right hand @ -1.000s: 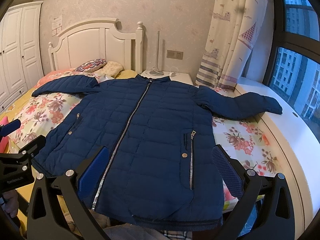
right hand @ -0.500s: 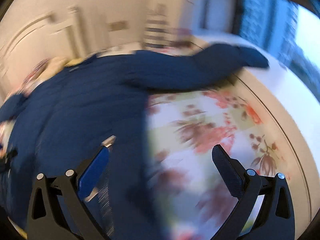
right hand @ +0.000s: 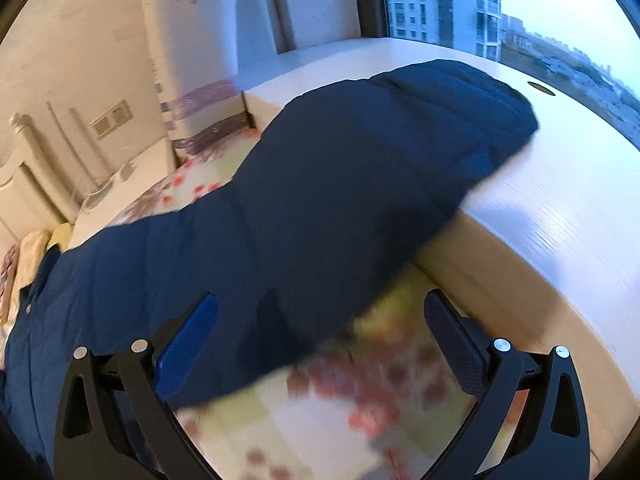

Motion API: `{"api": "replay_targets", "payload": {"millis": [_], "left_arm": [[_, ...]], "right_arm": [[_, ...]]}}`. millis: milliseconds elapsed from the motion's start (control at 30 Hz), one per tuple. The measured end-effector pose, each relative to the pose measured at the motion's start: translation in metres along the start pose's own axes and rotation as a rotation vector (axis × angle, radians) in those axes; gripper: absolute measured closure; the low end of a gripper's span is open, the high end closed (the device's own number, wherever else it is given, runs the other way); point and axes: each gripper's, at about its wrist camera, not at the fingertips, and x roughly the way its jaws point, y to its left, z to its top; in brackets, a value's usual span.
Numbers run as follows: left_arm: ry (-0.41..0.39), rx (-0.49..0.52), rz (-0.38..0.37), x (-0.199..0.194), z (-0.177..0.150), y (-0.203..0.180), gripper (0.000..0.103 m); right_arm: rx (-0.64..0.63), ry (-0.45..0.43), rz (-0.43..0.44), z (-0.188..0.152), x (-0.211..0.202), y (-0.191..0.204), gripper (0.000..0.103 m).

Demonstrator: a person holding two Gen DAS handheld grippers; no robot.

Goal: Fold large clothes
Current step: 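Grasp the jacket sleeve with the right tool and lift it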

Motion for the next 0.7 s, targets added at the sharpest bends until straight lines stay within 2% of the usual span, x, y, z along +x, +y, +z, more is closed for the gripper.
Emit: {"api": "replay_targets", "payload": {"millis": [67, 133, 200, 300, 400, 467, 533, 567, 633, 700], "left_arm": [[0.001, -0.013, -0.017, 0.001, 0.000, 0.003, 0.002], [0.001, -0.015, -0.020, 0.001, 0.001, 0.003, 0.002], [0.000, -0.014, -0.018, 0.000, -0.001, 0.002, 0.002], [0.000, -0.015, -0.019, 0.000, -0.001, 0.003, 0.002], [-0.001, -0.014, -0.019, 0.000, -0.001, 0.003, 0.002], [-0.001, -0.016, -0.020, 0.000, -0.001, 0.002, 0.002], [-0.001, -0.016, -0.021, 0.000, -0.001, 0.003, 0.002], [-0.001, -0.018, -0.022, 0.000, -0.001, 0.003, 0.002], [-0.001, -0.020, -0.025, 0.000, 0.000, 0.003, 0.002], [-0.002, -0.022, -0.026, 0.000, -0.001, 0.005, 0.002]], "right_arm": [[-0.010, -0.018, -0.024, 0.007, 0.008, 0.002, 0.019], [0.010, -0.040, -0.008, 0.011, 0.008, 0.003, 0.062], [0.027, -0.137, 0.075, 0.016, -0.012, 0.011, 0.083], [-0.129, -0.248, 0.178, 0.012, -0.053, 0.064, 0.083], [-0.330, -0.278, 0.364, -0.010, -0.093, 0.139, 0.083], [-0.448, -0.234, 0.477, -0.035, -0.107, 0.187, 0.083], [-0.530, -0.192, 0.535, -0.060, -0.111, 0.224, 0.083], [-0.589, -0.139, 0.555, -0.081, -0.108, 0.248, 0.083], [-0.690, -0.074, 0.522, -0.115, -0.097, 0.278, 0.082], [-0.806, 0.046, 0.471, -0.149, -0.073, 0.300, 0.082]]}}
